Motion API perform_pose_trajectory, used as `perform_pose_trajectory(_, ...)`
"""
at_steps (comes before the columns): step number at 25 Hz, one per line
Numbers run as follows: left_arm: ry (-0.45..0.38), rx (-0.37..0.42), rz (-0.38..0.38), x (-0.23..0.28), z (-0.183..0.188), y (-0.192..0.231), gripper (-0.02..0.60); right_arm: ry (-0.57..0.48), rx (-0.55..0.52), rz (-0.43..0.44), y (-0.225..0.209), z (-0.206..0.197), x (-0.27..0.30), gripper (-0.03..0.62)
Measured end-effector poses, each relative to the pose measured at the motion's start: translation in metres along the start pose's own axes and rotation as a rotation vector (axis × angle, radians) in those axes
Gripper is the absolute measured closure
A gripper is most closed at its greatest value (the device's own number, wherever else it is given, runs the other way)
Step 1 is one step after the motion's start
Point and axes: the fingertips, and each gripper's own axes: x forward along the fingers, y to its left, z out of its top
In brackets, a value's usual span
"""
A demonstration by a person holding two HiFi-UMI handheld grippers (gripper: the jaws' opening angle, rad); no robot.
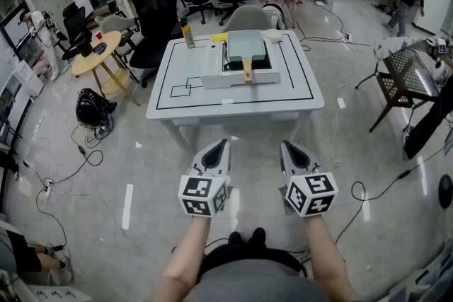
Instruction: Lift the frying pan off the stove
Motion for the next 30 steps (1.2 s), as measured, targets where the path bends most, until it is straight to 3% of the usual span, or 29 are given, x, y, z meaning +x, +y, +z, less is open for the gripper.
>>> perform_pose_trajectory(10,-0.012,-0.003,0.011,0.005,0.005,0.0,0.575,-0.013,-0.022,0.01,-0.005,0.008,0.004,0.591)
perform_pose_trajectory(27,-0.011,-0.043,0.038,0.012,0.008,0.004,0.574,-0.028,0.052,0.074,-0.028,0.012,0.005,0.591)
perform_pose_trajectory(30,-0.009,-0.058,0.035,0.016,0.009,0.006,0.572,-0.028,0.084,0.1,-0.029,0.014,0.009,0.552)
